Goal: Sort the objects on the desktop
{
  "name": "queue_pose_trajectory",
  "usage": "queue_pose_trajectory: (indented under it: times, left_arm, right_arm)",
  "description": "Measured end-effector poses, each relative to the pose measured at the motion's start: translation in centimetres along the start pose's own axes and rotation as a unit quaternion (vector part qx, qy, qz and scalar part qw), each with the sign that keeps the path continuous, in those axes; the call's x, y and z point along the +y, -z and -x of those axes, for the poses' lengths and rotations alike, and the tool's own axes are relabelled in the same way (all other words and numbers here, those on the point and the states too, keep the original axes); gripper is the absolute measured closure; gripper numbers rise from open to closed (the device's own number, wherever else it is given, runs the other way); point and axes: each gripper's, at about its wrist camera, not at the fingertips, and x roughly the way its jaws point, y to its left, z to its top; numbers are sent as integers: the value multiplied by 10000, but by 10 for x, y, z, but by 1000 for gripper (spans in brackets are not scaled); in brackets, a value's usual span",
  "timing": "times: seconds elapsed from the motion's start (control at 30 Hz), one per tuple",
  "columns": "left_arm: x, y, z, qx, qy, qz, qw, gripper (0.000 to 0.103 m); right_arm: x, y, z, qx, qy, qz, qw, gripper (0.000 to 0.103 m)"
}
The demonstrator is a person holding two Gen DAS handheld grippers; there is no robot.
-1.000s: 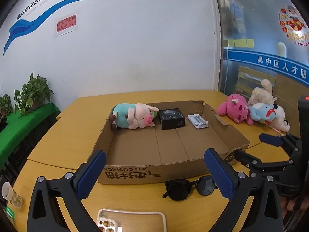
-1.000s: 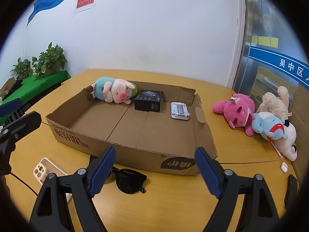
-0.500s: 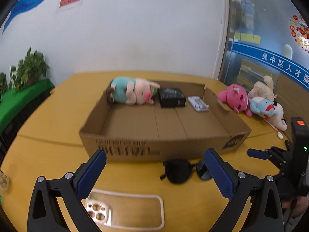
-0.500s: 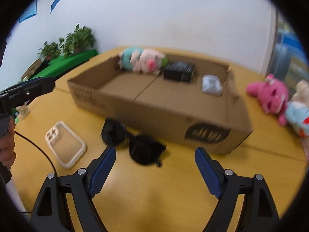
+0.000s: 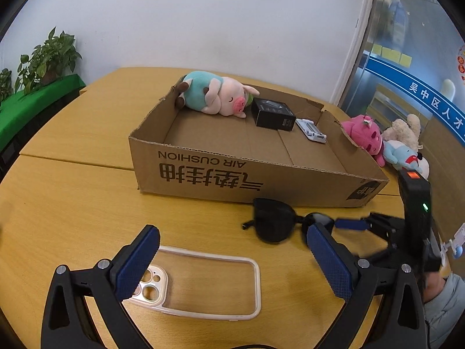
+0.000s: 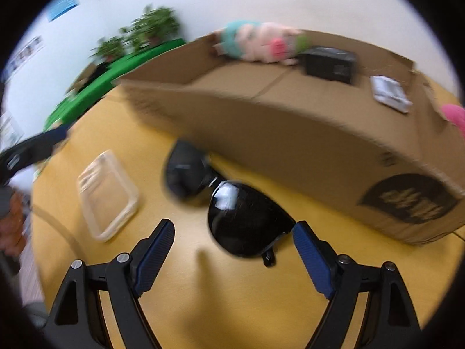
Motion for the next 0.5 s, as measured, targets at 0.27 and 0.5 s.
queue_pose_trajectory:
  times: [0.27,0.5]
  left_arm:
    - [2,-20,-38,402,737,-511,9952,2]
    - [-10,-26,-93,1223,1488,-1033,9758,11]
  right_arm:
    - [25,17,15,-59,604,159,9980,19]
    - [46,-3,-11,-11,1393,593,9885,23]
